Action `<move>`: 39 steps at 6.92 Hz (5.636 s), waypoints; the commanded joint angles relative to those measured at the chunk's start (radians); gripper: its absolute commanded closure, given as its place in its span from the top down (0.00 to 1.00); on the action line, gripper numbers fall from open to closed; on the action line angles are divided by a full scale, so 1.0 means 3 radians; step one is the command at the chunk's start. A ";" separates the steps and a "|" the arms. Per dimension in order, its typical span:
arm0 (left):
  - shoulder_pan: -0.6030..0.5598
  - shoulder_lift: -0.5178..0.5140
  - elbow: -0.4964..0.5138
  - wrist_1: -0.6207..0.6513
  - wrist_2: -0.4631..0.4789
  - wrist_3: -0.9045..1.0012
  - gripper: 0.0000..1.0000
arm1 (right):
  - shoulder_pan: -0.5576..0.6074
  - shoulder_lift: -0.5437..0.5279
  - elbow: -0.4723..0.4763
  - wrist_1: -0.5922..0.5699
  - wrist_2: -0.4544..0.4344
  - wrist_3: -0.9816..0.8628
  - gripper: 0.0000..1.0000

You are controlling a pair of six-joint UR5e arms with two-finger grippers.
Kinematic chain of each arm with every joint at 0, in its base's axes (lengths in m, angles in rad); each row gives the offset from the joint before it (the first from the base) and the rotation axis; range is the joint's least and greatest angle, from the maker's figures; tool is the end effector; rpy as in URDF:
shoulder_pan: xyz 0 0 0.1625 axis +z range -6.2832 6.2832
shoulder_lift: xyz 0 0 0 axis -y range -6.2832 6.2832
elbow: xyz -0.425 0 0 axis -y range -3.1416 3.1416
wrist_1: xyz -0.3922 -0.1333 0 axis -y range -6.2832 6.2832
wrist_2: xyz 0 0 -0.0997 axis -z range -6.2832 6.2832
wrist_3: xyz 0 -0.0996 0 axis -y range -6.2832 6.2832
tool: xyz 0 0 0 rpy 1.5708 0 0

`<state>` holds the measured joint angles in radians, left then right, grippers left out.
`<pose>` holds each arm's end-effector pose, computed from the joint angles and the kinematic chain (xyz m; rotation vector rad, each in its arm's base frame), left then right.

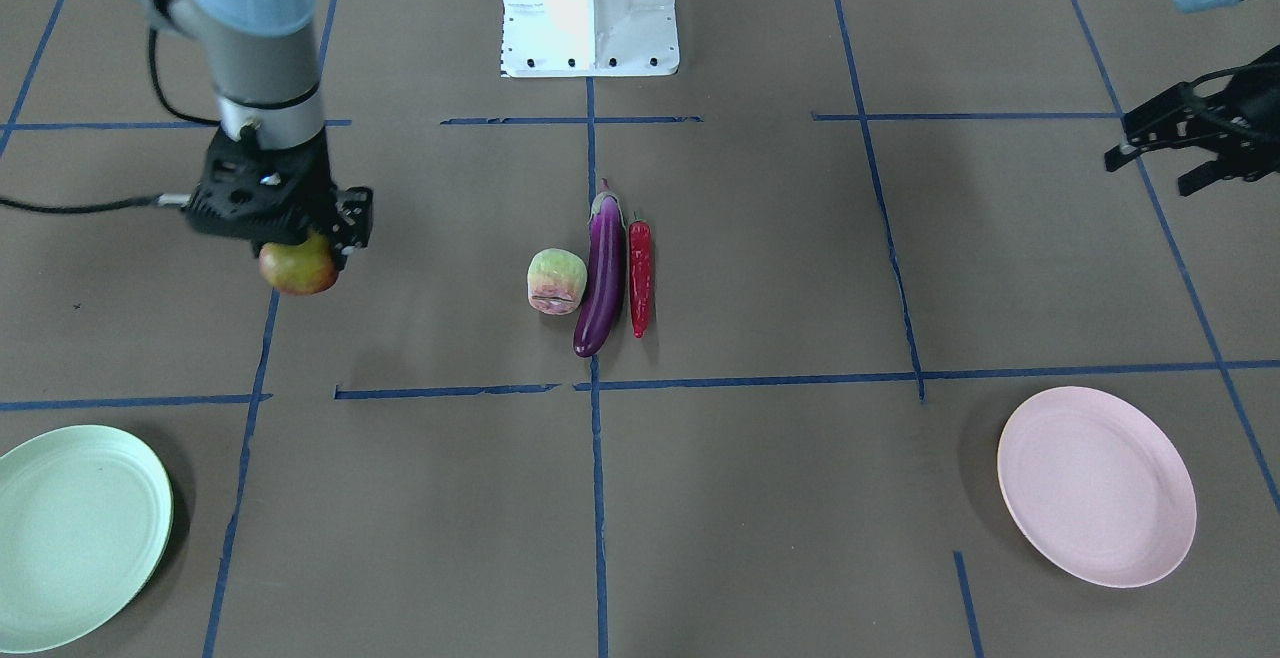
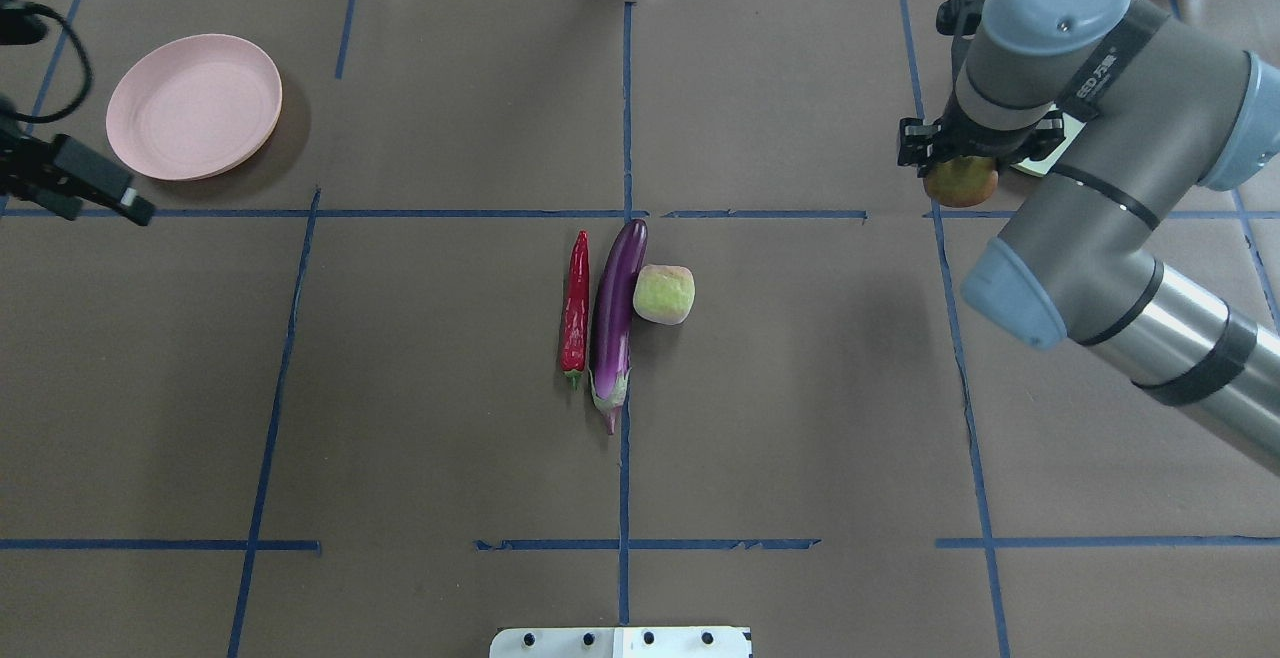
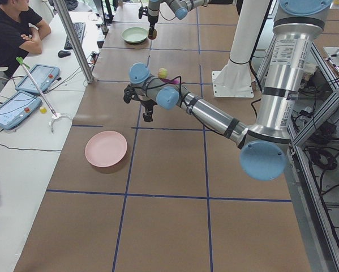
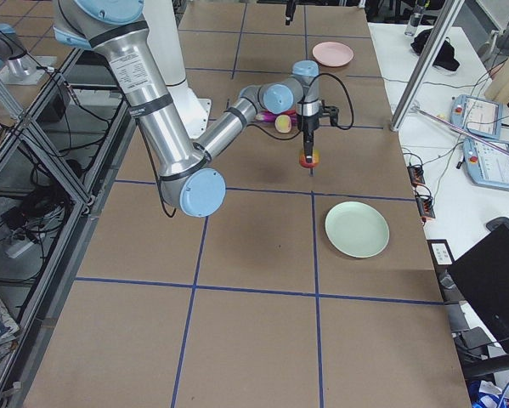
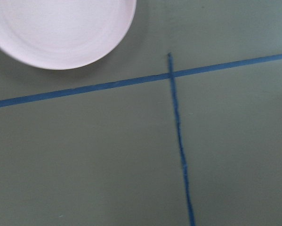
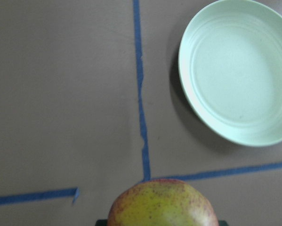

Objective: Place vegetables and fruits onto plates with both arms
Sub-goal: 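Carry the apple to the green plate while the left arm reaches for the chili, then grasp the red chili with the left gripper while the right releases the apple, then carry the chili to the pink plate while the right arm returns centerward, then grasp the pale peach with the right gripper while the left releases the chili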

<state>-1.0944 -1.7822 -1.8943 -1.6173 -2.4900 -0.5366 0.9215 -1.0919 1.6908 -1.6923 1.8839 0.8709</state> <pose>0.2010 -0.5074 0.3738 0.0387 1.0408 0.2123 -0.3124 -0.5813 0.3569 0.1316 -0.5491 0.1410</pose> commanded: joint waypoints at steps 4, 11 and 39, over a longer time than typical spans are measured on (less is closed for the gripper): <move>0.1426 -0.1120 0.0444 -0.0044 0.1450 -0.1138 1.00 | 0.0793 0.0285 -0.1865 0.1111 0.0301 -0.0908 0.00; 0.1863 -0.1800 0.1640 -0.0919 0.1954 -0.1872 0.65 | 0.0794 0.0275 -0.1913 0.1336 0.0316 -0.0904 1.00; -0.0064 -0.1351 0.2721 -0.1313 0.1914 -0.0471 1.00 | -0.1389 0.0704 -0.0537 0.1075 -0.0445 0.2563 1.00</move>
<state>-1.1137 -2.1805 -1.0513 -2.0240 -1.9134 -0.6658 0.5048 -0.8887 1.5499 -1.3711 1.7721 1.6404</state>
